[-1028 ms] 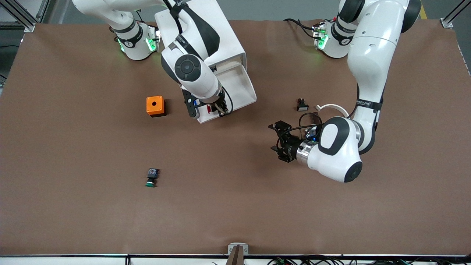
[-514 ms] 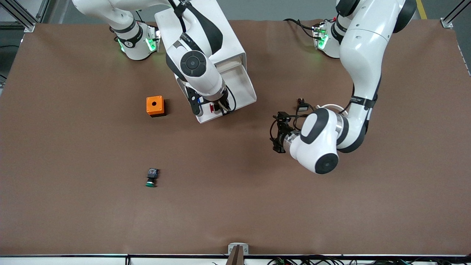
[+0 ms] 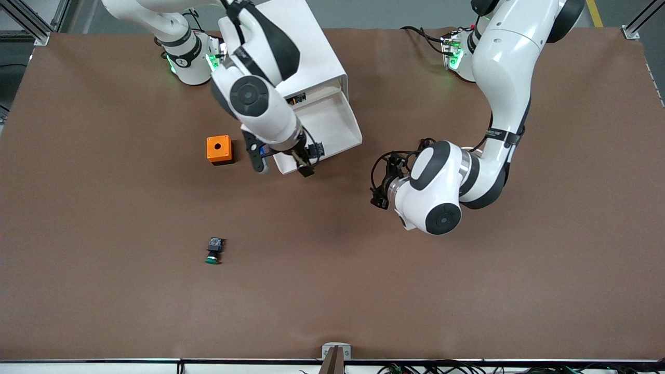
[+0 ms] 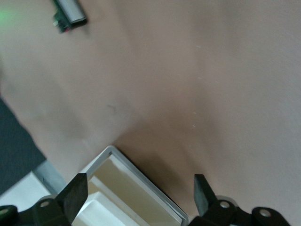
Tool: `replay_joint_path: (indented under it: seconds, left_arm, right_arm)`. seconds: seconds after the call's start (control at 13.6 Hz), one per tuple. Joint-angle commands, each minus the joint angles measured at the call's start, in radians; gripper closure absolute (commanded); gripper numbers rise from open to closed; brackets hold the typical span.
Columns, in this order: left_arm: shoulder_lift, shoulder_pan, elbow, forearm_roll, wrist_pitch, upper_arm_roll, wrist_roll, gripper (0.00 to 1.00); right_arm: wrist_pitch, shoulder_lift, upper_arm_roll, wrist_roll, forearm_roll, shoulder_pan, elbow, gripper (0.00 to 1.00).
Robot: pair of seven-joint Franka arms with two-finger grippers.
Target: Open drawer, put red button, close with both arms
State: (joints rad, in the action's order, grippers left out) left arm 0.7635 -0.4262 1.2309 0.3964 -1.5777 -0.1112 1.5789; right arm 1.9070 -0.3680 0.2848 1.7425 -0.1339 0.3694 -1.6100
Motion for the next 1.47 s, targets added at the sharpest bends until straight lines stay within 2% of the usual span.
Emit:
replay_joint_path:
  seconds: [0.0,0.15,0.29,0.51,0.66,1.1,1.25,1.4]
  left_arm:
    - [-0.015,-0.065,0.013,-0.089,-0.092,0.001,-0.103,0.01]
    - [-0.015,-0.089,0.013,-0.131,-0.131,0.001,-0.187,0.01]
    - [-0.016,-0.118,0.015,-0.132,-0.148,0.001,-0.256,0.01]
    - [-0.015,-0.189,0.018,-0.221,-0.208,0.001,-0.264,0.0]
    - [-0.013,-0.244,0.022,-0.302,-0.226,-0.01,-0.289,0.0]
    - [-0.013,-0.339,0.024,-0.315,-0.252,-0.019,-0.315,0.0]
    - [-0.013,-0.374,0.024,-0.309,-0.252,-0.019,-0.297,0.0]
    - [-0.015,-0.387,0.027,-0.257,-0.251,-0.044,-0.277,0.0]
  right_arm:
    - [-0.165,0.006,0.011,-0.249,0.005,-0.119,0.112,0.0]
    - [-0.209,0.008,0.007,-0.479,0.028,-0.176,0.154,0.0]
    - [-0.322,0.009,0.004,-0.77,0.103,-0.223,0.203,0.0]
    - [-0.353,0.017,-0.016,-0.924,0.105,-0.329,0.239,0.0]
    - [-0.341,0.063,-0.036,-1.051,0.105,-0.377,0.233,0.0]
    - [-0.341,0.158,-0.229,-1.444,0.091,-0.374,0.214,0.0]
    - [-0.341,0.208,-0.306,-1.54,0.021,-0.368,0.177,0.0]
    - [-0.327,0.274,-0.366,-1.566,0.019,-0.319,0.112,0.0]
